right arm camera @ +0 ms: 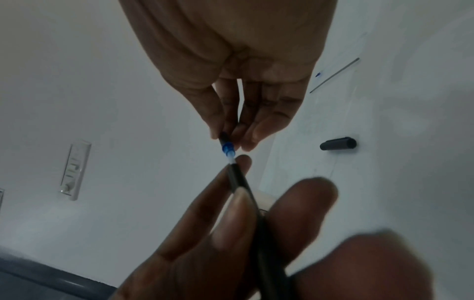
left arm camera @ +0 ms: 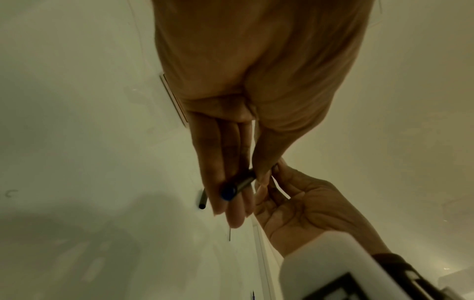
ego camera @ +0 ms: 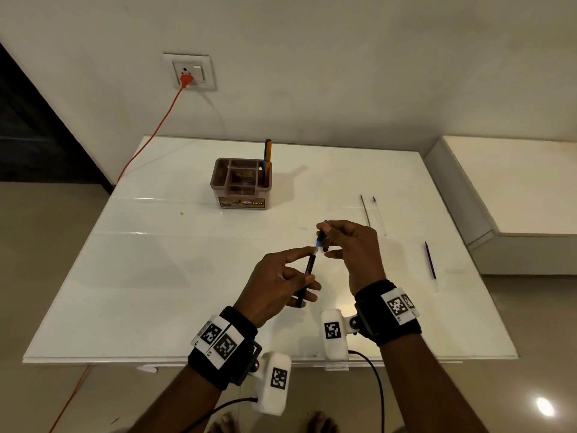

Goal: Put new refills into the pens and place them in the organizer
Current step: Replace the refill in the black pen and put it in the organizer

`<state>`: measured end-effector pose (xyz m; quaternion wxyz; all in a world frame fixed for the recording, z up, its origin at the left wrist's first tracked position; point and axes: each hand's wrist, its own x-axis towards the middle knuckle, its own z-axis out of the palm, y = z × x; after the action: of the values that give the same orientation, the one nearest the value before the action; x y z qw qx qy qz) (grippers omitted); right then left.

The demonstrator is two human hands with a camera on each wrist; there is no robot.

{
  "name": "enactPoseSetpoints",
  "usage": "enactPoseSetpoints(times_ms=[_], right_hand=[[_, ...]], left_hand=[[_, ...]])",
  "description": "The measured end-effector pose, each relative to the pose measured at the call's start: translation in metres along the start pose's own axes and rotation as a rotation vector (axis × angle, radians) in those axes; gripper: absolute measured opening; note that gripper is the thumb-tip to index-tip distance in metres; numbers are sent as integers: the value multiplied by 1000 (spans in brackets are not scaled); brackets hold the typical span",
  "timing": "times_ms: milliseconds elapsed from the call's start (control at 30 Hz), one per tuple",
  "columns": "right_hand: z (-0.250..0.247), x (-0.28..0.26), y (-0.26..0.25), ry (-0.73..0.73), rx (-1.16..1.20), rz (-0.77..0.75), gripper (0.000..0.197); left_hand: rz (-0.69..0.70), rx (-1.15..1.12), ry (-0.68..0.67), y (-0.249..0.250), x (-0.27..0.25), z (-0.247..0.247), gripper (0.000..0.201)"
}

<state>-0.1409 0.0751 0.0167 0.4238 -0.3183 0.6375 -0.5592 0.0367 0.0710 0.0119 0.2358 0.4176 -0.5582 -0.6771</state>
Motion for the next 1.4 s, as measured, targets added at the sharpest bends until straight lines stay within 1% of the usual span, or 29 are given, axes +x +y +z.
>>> enactPoseSetpoints(times_ms=[200,333,400,467,533,600,667,767,833,933,1067,1167,1233,1267,1333,1367,1400], right_hand=[[-12,5,-5,78,90,3,19],[-20,10,-5,124,96,-43,19],[-28,16,-5,165,99,-63,15],[-35,26,-2,194,59,-48,10],[-39,39,7,204,-47,16,11],[-38,56,20,203,-192,96,17],[-35,72,33,165,-353,142,23],[-31,94,47,93,-677,104,23],[-32,107,51,94,-821,73,24],[-31,115,52,71,-922,67,24],[-30,115,57,79,-965,69,25],[-31,110,52,109,-954,78,34],[-33,101,42,156,-890,45,37],[-33,92,35,184,-819,18,36],[-31,66,20,215,-561,-8,34],[-27,49,12,195,-428,6,35],[-22,31,5,145,-322,28,35]], left_hand=[[-12,12,-45,1,-3,0,41],[-20,9,-43,0,-3,0,39],[-25,-7,-27,0,-2,-2,38],[-27,-32,-7,0,-1,-4,38],[-32,-50,7,-1,0,-6,38],[-38,-61,23,0,0,-6,38],[-41,-70,38,-1,2,-7,38],[-49,-83,68,-2,3,-9,38],[-56,-89,80,-2,3,-9,38],[-52,-81,72,-3,3,-9,38],[-50,-85,72,-2,2,-11,38],[-48,-76,74,-2,2,-12,38],[-49,-70,74,-2,2,-11,38],[-49,-67,73,-2,2,-11,38],[-50,-63,69,-1,2,-9,38],[-49,-61,67,-1,2,-9,37],[-49,-59,64,0,1,-7,37]])
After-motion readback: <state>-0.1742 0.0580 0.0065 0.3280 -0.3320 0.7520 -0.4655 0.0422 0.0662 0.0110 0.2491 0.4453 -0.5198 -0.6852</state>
